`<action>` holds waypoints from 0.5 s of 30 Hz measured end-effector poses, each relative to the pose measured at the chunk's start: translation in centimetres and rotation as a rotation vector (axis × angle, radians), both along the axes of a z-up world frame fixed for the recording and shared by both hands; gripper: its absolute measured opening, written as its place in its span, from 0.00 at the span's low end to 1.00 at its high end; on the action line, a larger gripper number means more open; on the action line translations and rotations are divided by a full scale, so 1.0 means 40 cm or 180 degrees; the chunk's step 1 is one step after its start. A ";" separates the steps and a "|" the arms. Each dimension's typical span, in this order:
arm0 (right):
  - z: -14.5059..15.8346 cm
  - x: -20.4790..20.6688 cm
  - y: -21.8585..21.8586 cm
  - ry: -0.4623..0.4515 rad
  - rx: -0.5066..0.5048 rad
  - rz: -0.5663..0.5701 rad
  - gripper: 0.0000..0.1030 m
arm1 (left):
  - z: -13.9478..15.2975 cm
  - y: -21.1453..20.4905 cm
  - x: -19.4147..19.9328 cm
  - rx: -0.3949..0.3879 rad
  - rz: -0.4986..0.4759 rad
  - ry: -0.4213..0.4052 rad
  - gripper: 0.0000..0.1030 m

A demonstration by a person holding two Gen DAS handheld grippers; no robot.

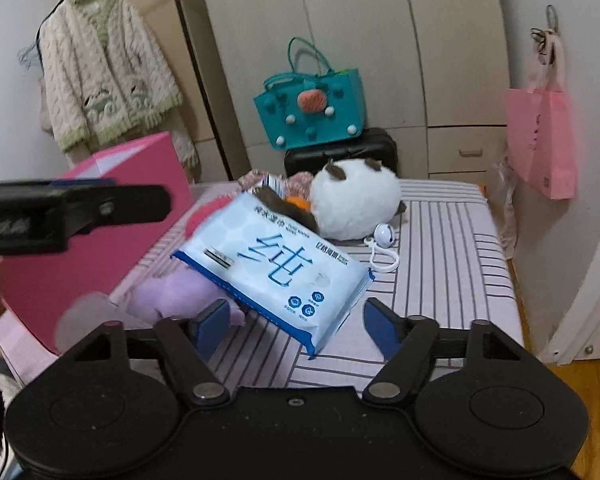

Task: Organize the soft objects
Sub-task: 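Reach the right gripper to the blue-and-white wipes pack and grasp it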

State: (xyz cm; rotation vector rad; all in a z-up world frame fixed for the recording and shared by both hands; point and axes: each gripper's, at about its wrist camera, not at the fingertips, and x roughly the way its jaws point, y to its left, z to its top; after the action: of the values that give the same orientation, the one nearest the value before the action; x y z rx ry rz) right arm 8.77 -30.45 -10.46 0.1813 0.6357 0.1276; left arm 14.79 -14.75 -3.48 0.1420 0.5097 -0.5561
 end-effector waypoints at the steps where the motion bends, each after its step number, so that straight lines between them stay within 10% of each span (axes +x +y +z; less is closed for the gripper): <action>1: -0.008 0.008 -0.003 0.0014 0.0020 0.0046 0.74 | -0.009 -0.004 0.011 0.0011 -0.0019 0.0026 0.65; 9: -0.048 0.053 -0.041 0.0150 0.0193 0.0052 0.74 | -0.073 -0.041 0.077 0.0179 0.0087 0.0218 0.64; 15: -0.054 0.066 -0.039 0.0128 0.0225 0.0187 0.58 | -0.084 -0.053 0.074 0.0227 -0.0012 0.0371 0.34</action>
State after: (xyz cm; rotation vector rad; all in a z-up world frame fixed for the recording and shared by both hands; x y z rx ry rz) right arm 11.42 -32.02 -12.63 0.2338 0.6773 0.2035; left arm 17.77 -16.85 -6.84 0.1793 0.6431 -0.5523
